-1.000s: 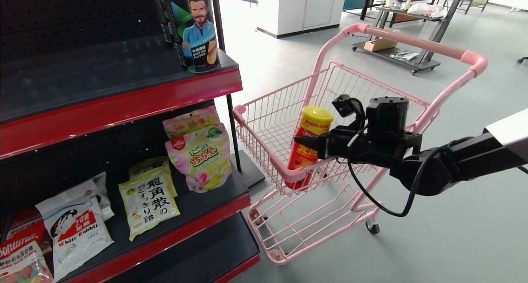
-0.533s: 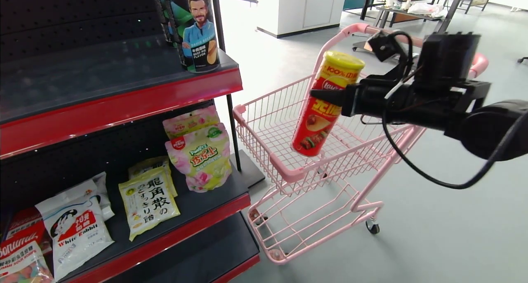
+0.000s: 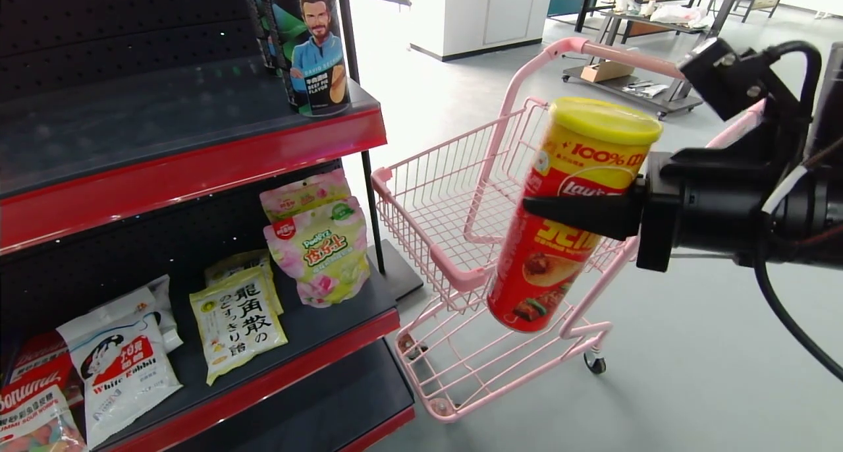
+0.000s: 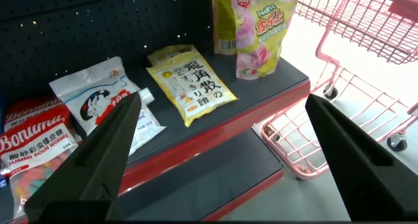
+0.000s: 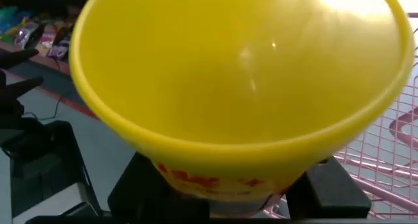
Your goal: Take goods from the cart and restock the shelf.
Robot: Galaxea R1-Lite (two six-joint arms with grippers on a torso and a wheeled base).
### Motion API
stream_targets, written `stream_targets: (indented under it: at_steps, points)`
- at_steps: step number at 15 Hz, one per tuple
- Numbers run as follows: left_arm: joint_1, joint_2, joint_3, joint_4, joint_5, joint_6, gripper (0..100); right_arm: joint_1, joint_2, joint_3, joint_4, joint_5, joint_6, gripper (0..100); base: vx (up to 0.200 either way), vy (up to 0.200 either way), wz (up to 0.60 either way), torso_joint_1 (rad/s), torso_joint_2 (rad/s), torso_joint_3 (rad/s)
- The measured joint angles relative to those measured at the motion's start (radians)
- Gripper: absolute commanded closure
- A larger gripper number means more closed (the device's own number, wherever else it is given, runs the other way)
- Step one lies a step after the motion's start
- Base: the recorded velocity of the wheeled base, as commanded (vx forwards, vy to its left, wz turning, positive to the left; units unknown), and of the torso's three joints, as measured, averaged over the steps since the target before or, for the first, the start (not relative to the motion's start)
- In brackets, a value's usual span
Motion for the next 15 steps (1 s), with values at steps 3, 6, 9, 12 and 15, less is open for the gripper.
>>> stream_targets:
  at_steps: [3, 6, 9, 12, 15]
  points:
    - [0.000, 0.000, 0.000, 0.000, 0.000, 0.000, 0, -0.019, 0.016, 0.019, -0.008, -0.036, -0.079, 100, 0.000, 0.000, 0.00, 0.000, 0.00, 0.000]
    - [0.000, 0.000, 0.000, 0.000, 0.000, 0.000, 0, -0.050, 0.026, 0.016, -0.016, -0.072, -0.099, 100, 0.000, 0.000, 0.00, 0.000, 0.00, 0.000]
    - [0.000, 0.000, 0.000, 0.000, 0.000, 0.001, 0, -0.063, 0.015, 0.025, -0.017, -0.006, -0.099, 100, 0.000, 0.000, 0.00, 0.000, 0.00, 0.000]
    - [0.000, 0.000, 0.000, 0.000, 0.000, 0.001, 0, -0.066, 0.014, 0.022, -0.016, 0.002, -0.097, 100, 0.000, 0.000, 0.00, 0.000, 0.00, 0.000]
    - [0.000, 0.000, 0.000, 0.000, 0.000, 0.001, 0, -0.058, 0.011, 0.027, -0.016, 0.000, -0.096, 100, 0.000, 0.000, 0.00, 0.000, 0.00, 0.000]
